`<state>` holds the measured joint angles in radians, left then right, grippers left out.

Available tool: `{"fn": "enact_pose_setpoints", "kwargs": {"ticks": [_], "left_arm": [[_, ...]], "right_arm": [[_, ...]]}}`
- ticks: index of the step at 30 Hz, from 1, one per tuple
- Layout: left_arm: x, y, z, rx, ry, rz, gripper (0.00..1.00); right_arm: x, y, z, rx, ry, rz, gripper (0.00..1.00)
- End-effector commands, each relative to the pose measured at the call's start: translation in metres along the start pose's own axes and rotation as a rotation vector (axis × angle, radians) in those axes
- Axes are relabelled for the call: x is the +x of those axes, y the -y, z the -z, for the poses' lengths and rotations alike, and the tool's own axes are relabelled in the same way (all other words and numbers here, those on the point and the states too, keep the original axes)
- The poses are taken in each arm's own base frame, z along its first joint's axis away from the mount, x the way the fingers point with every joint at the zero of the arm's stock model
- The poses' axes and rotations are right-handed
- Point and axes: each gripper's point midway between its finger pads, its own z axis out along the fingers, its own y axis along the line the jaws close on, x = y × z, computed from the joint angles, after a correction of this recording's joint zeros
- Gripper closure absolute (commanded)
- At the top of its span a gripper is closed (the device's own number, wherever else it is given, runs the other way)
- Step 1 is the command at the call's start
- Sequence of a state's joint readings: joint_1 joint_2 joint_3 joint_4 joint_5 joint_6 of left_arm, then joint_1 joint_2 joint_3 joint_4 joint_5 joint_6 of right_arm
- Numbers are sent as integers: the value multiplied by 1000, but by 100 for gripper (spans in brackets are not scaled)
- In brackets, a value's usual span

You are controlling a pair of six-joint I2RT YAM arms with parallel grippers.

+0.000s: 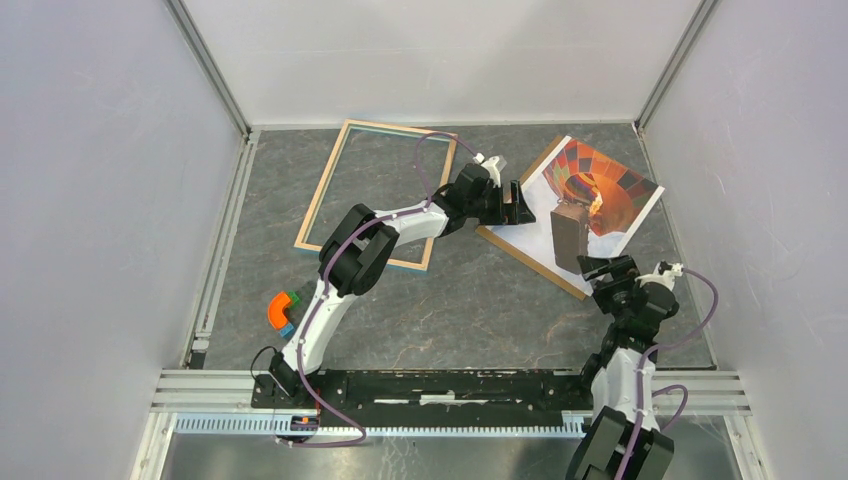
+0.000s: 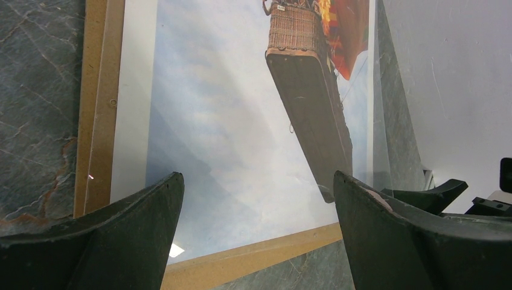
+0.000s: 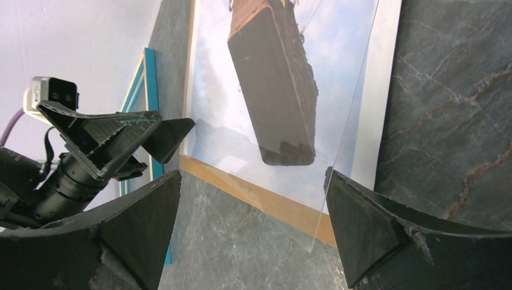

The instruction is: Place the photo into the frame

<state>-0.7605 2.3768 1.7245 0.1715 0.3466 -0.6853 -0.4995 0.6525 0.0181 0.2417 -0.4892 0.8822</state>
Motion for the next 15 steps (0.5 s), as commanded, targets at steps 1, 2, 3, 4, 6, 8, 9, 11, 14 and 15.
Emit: {"fn": "enact_pose_setpoints", "kwargs": {"ticks": [1, 2, 3, 4, 6, 8, 9, 11, 14, 15], "left_arm": [[10, -6, 3, -21, -31, 39, 0], [10, -6, 3, -21, -31, 38, 0], [10, -6, 3, -20, -32, 39, 0], [10, -5, 3, -19, -32, 38, 0], [10, -5, 2, -19, -33, 38, 0], [10, -6, 3, -19, -33, 39, 0], [10, -5, 2, -18, -32, 39, 0], [10, -5, 3, -17, -33, 36, 0], [10, -4, 3, -13, -34, 35, 0], [10, -4, 3, -13, -33, 34, 0]], "right_arm": [[-1, 1, -2, -38, 42, -6, 6], [-1, 2, -3, -33, 42, -15, 6], [-1, 2, -3, -39, 47, -19, 6], [0, 3, -4, -37, 47, -30, 6], [1, 4, -4, -39, 52, -46, 6], [0, 5, -5, -39, 58, -54, 7], [0, 7, -6, -35, 61, -58, 7], [0, 6, -7, -39, 64, -65, 7], [-2, 11, -10, -19, 65, -64, 8], [-2, 13, -10, -11, 68, -65, 8]]}}
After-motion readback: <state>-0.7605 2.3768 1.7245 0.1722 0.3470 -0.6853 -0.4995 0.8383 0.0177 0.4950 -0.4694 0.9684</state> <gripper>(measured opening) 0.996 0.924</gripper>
